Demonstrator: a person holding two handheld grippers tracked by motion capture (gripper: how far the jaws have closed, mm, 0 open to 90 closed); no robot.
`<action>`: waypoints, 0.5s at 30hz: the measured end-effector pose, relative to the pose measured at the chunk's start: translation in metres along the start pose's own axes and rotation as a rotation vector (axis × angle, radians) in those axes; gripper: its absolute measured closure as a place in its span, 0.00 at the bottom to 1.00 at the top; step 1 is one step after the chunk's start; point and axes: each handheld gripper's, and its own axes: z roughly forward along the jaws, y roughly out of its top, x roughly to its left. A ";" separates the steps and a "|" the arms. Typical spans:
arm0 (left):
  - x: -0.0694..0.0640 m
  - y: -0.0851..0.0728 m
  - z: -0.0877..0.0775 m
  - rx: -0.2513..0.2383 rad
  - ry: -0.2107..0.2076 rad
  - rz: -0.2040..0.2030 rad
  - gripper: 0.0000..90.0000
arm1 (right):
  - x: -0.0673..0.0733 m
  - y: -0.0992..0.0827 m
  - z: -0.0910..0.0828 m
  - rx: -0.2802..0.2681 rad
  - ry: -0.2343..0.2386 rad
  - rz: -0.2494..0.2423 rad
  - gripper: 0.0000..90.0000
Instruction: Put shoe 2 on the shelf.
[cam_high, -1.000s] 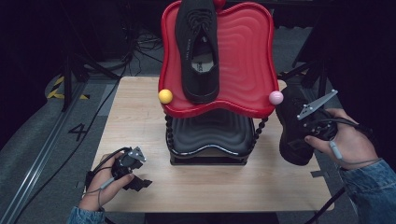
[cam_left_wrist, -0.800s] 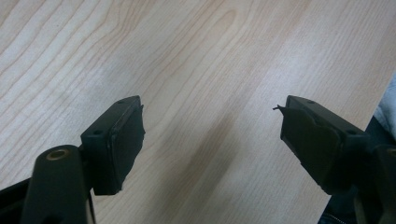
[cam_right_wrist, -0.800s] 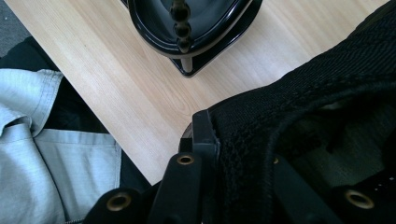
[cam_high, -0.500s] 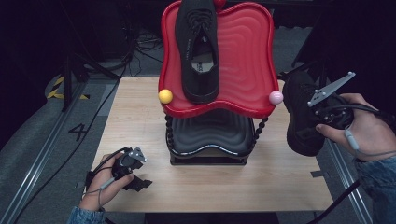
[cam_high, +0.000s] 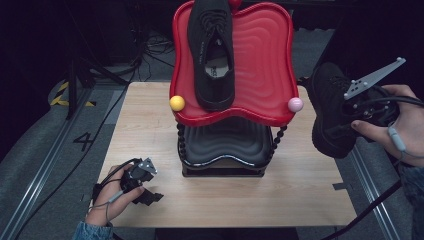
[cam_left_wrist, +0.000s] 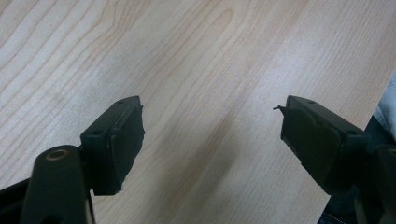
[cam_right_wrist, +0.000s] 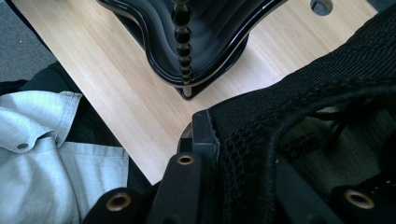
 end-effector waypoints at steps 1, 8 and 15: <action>-0.001 0.000 0.000 0.003 -0.007 -0.005 0.24 | 0.001 0.001 -0.002 -0.001 -0.001 -0.002 0.95; -0.001 0.000 0.000 -0.006 -0.006 -0.004 0.24 | 0.005 0.007 -0.014 -0.012 -0.017 -0.009 0.95; -0.001 0.000 0.000 0.001 -0.008 -0.008 0.24 | 0.011 0.014 -0.029 -0.028 -0.037 -0.024 0.95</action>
